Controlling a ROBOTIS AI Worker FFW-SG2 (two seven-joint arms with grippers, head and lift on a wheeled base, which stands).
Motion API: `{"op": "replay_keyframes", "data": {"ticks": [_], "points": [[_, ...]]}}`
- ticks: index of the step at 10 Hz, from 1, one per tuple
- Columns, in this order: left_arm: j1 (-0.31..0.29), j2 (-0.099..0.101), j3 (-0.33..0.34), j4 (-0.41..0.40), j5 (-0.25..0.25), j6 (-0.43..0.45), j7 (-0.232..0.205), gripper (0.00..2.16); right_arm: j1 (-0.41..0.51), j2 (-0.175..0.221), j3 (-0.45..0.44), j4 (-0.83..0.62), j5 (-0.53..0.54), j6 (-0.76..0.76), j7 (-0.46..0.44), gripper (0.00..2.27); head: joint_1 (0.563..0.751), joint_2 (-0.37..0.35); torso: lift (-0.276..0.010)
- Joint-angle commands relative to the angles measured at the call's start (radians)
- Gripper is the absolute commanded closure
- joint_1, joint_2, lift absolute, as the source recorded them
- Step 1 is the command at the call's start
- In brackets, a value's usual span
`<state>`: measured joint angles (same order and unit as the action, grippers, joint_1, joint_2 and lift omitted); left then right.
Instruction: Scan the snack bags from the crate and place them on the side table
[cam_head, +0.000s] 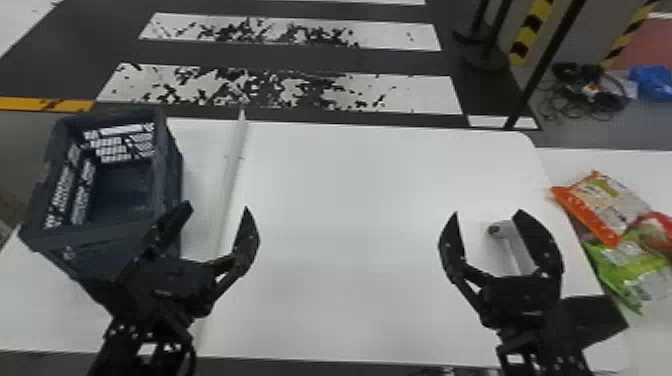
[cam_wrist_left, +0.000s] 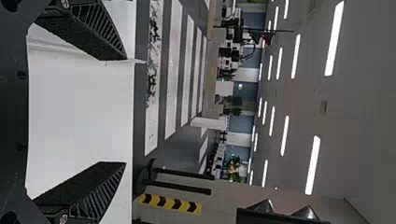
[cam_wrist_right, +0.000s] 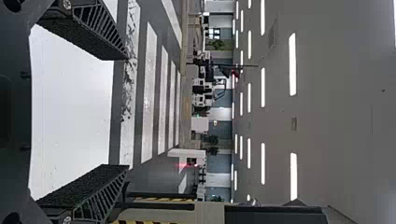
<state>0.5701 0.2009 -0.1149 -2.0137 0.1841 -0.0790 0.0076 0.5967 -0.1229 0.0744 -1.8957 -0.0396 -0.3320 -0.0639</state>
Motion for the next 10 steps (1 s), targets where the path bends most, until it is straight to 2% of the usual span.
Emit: {"op": "replay_keyframes", "data": {"ticks": [1, 7, 10], "points": [[0.001, 0.000, 0.000, 0.001, 0.000, -0.001, 0.000, 0.07, 0.000, 0.002, 0.001, 0.001, 0.001, -0.003, 0.000, 0.06, 0.695, -0.039, -0.081], [-0.004, -0.005, 0.000, 0.003, 0.000, -0.001, -0.001, 0.07, -0.002, 0.005, 0.001, 0.007, 0.001, -0.006, 0.000, 0.06, 0.695, -0.039, -0.081], [-0.018, -0.008, -0.008, 0.017, 0.000, -0.017, -0.001, 0.07, -0.011, 0.020, -0.008, 0.020, 0.001, -0.021, 0.000, 0.06, 0.695, -0.042, -0.081]]}}
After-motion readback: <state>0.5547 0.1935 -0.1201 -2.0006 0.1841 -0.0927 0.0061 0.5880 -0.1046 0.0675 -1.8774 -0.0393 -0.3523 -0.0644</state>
